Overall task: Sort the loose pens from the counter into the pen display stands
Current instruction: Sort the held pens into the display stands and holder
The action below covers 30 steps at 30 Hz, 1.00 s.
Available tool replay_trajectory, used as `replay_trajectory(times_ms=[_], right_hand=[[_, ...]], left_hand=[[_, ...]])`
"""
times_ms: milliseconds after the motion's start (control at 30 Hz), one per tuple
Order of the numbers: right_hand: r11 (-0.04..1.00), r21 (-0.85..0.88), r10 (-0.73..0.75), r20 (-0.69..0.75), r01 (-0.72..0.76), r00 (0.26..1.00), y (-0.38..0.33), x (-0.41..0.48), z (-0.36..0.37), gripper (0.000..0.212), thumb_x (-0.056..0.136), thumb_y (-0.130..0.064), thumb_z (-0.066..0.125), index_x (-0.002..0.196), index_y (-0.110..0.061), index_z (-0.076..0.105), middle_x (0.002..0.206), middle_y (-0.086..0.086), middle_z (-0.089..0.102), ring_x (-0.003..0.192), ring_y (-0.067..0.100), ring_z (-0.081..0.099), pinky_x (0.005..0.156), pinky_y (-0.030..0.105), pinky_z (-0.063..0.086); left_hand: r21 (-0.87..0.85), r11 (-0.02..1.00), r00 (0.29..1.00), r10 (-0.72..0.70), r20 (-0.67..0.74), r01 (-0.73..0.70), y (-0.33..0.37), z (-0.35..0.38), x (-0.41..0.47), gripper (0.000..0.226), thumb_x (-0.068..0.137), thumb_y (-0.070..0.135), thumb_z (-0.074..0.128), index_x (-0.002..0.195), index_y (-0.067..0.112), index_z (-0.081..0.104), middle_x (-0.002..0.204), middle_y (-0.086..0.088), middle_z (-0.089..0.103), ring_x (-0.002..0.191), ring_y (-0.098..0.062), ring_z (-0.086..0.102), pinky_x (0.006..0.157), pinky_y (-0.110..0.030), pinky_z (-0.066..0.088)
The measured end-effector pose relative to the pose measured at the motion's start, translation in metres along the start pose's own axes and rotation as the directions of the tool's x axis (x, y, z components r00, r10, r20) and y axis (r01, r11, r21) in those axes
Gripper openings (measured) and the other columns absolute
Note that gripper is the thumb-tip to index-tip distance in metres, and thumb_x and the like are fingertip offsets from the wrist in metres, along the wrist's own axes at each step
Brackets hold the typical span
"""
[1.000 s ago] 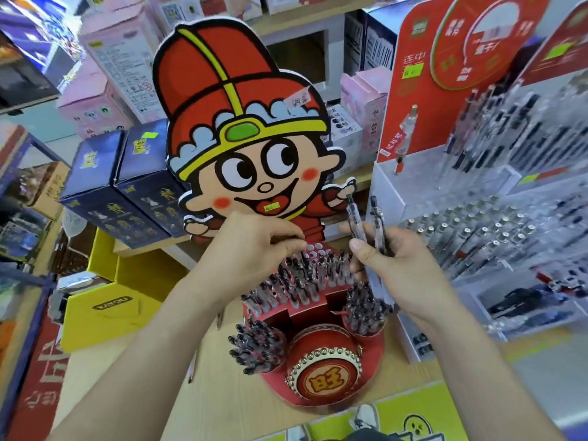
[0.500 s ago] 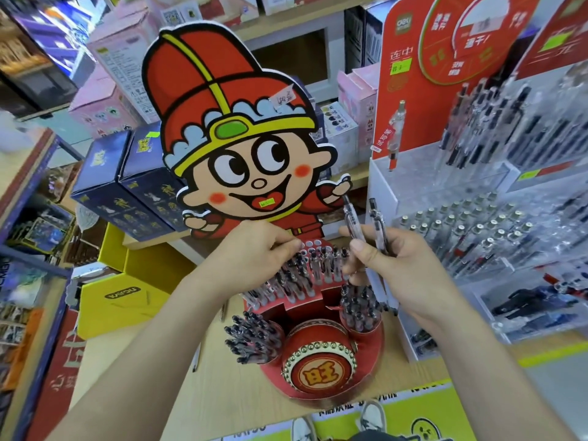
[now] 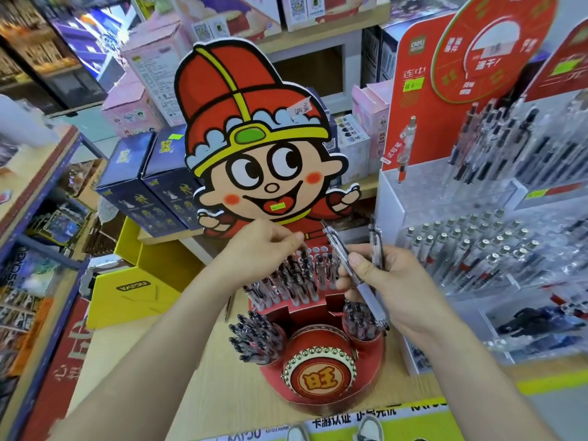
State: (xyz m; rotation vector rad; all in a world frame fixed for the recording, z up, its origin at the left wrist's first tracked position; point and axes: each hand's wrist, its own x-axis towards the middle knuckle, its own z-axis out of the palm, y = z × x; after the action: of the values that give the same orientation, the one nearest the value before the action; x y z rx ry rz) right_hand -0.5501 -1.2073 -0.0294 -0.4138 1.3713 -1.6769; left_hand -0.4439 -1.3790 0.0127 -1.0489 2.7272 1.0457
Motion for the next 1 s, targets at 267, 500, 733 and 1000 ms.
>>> replay_trajectory(times_ms=[267,500,733,1000], right_hand=[[1.0,0.013,-0.003,0.131,0.001,0.991,-0.006,-0.002,0.013,0.025,0.083,-0.02,0.058,0.1,-0.005,0.067,0.069,0.004,0.067,0.059,0.013,0.062,0.054,0.022,0.051],[0.999,-0.031,0.026,0.162,-0.021,0.986,-0.012,-0.005,0.032,0.037,0.086,-0.042,0.053,0.103,-0.012,0.068,0.075,0.01,0.06,0.048,0.014,0.046,0.039,0.022,0.032],[0.997,-0.071,-0.029,0.102,0.036,0.994,-0.011,-0.003,0.05,0.03,0.101,-0.033,0.04,0.107,-0.018,0.065,0.075,0.004,0.052,0.049,0.011,0.032,0.042,0.021,0.022],[0.979,-0.072,-0.191,0.034,0.193,0.981,0.003,-0.004,0.088,0.024,0.08,-0.013,0.061,0.104,-0.01,0.068,0.083,0.008,0.073,0.087,0.023,0.069,0.079,0.03,0.058]], left_hand=[[-0.518,0.835,0.983,0.164,-0.086,-0.185,0.02,-0.003,-0.031,0.03,0.086,0.033,0.063,0.114,0.024,0.066,0.097,0.003,0.075,0.094,-0.009,0.069,0.084,-0.025,0.055],[-0.722,0.646,0.954,0.035,-0.297,-0.248,0.005,-0.014,-0.041,0.021,0.074,0.027,0.069,0.09,0.013,0.072,0.082,-0.006,0.074,0.076,-0.021,0.07,0.075,-0.031,0.057],[-0.638,0.617,0.816,0.011,-0.578,-0.46,-0.036,-0.048,-0.061,0.016,0.092,0.002,0.055,0.089,0.012,0.068,0.077,0.004,0.072,0.073,-0.014,0.069,0.069,-0.025,0.056],[-0.37,0.82,0.709,0.06,-0.703,-0.436,-0.113,-0.047,-0.071,0.025,0.091,-0.006,0.056,0.092,0.017,0.063,0.087,0.0,0.066,0.082,-0.012,0.063,0.076,-0.023,0.052]])
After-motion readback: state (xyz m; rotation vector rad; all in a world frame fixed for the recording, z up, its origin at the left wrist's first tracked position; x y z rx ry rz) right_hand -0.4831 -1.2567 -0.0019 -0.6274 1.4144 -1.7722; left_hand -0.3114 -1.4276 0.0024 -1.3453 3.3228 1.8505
